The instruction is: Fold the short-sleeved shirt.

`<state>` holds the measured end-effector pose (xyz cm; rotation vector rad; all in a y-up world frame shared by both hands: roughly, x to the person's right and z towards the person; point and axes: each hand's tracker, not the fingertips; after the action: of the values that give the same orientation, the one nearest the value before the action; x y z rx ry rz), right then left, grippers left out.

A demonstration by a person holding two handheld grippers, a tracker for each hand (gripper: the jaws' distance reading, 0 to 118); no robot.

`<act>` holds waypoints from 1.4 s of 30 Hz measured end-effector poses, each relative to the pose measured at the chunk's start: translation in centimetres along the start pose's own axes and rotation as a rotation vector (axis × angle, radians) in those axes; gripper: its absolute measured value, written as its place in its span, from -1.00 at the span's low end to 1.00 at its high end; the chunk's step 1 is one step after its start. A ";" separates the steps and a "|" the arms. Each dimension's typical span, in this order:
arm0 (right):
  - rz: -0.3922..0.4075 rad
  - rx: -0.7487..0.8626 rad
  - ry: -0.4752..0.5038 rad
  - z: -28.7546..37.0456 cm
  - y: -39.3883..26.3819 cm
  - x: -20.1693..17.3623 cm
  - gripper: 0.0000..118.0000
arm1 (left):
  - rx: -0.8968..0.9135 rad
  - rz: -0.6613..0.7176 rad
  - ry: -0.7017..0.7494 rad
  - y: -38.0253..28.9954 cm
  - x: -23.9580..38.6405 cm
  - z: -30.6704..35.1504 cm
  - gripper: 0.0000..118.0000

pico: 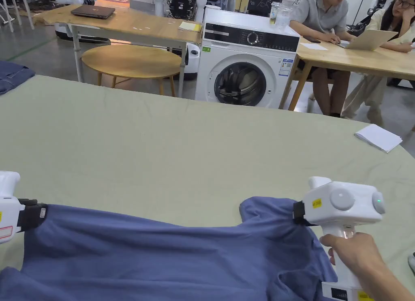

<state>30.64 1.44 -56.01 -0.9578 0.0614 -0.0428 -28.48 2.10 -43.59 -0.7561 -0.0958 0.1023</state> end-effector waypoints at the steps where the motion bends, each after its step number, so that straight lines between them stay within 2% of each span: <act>1: -0.007 0.023 0.006 1.5 -0.4 0.4 -1.00 | 0.005 0.002 0.000 0.0 -0.1 0.5 -1.00; 10: 0.011 0.127 0.011 13.6 -6.9 1.1 -1.00 | 0.066 0.052 -0.059 -1.8 -1.4 5.7 -1.00; 17: 0.030 0.112 -0.001 18.1 -13.7 0.5 -1.00 | 0.070 0.034 -0.064 -5.7 -1.0 8.8 -1.00; 22: 0.056 0.015 -0.046 17.8 -19.0 0.1 -1.00 | 0.033 0.044 -0.067 -9.5 -0.9 10.1 -1.00; 28: 0.076 -0.107 -0.079 15.1 -23.7 0.2 -1.00 | -0.061 -0.006 -0.028 -14.1 -0.4 9.9 -1.00; 35: 0.022 -0.163 -0.065 10.9 -25.7 1.8 -1.00 | -0.161 -0.030 0.008 -16.3 -0.8 6.9 -1.00; 39: 0.037 -0.143 -0.079 10.2 -25.9 1.6 -1.00 | -0.150 -0.005 0.011 -17.1 -0.8 6.0 -1.00; 41: 0.042 -0.141 -0.089 10.3 -25.6 1.5 -0.90 | -0.151 0.013 0.011 -16.9 -0.8 6.1 -1.00; 42: 0.050 -0.132 -0.106 10.6 -25.5 1.4 -0.65 | -0.153 0.017 0.011 -16.6 -0.7 6.5 -1.00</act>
<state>32.55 -4.64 -29.09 -1.0890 -0.0104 0.0586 -29.01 -5.61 -27.46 -0.9100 -0.0869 0.1078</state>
